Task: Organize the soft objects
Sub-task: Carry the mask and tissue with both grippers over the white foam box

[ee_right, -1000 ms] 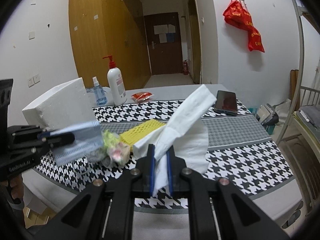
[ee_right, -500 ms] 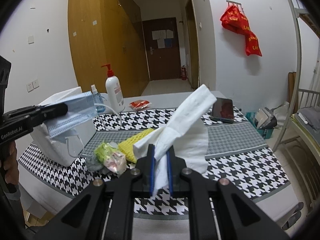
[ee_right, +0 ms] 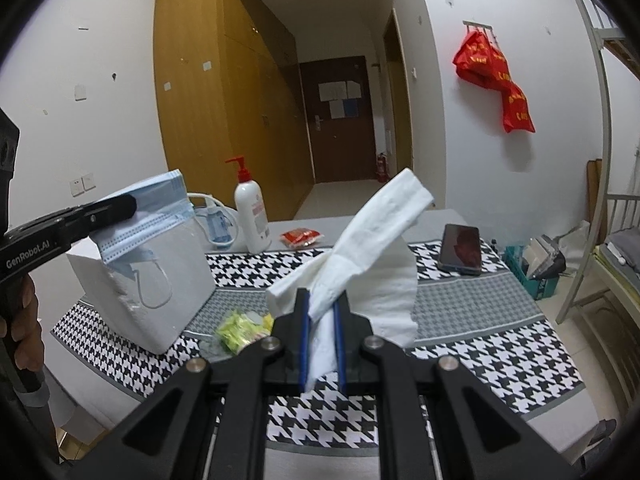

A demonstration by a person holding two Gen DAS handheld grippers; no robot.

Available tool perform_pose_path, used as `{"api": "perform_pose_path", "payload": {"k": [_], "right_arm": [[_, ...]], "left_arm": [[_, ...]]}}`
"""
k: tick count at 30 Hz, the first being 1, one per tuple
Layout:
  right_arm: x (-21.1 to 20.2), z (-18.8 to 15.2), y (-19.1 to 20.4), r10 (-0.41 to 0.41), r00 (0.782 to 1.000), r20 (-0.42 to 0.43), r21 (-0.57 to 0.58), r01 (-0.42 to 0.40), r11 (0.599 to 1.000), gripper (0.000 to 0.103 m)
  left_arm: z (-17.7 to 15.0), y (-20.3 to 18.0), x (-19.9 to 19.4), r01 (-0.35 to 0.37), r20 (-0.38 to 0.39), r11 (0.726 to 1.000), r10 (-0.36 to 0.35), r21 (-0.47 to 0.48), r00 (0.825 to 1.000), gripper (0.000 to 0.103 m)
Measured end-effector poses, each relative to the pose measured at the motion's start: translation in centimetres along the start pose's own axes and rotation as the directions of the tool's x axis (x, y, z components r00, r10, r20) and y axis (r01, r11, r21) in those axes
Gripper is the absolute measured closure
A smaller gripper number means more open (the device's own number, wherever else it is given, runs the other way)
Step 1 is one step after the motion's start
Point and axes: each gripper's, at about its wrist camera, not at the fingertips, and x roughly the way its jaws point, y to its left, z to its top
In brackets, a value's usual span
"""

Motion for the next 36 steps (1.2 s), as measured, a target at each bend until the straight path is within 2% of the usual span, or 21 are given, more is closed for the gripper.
{"api": "perform_pose_path", "payload": {"k": [8, 24, 36], "right_arm": [[-0.6, 0.9, 1.8, 0.043, 0.998, 0.038, -0.021, -0.042, 0.999, 0.089], [-0.3, 2.1, 6.7, 0.125, 0.989, 0.077, -0.094, -0.117, 0.989, 0.089], [-0.1, 2.7, 10.8, 0.176, 0.979, 0.102, -0.146, -0.160, 0.976, 0.089]], "left_arm": [[0.8, 0.9, -1.7, -0.044, 0.046, 0.999, 0.045, -0.009, 0.998, 0.095], [0.3, 4.5, -5.5, -0.128, 0.111, 0.991, 0.132, -0.047, 0.985, 0.095], [-1.1, 8.6, -7.2, -0.197, 0.108, 0.974, 0.209, -0.108, 0.972, 0.095]]}}
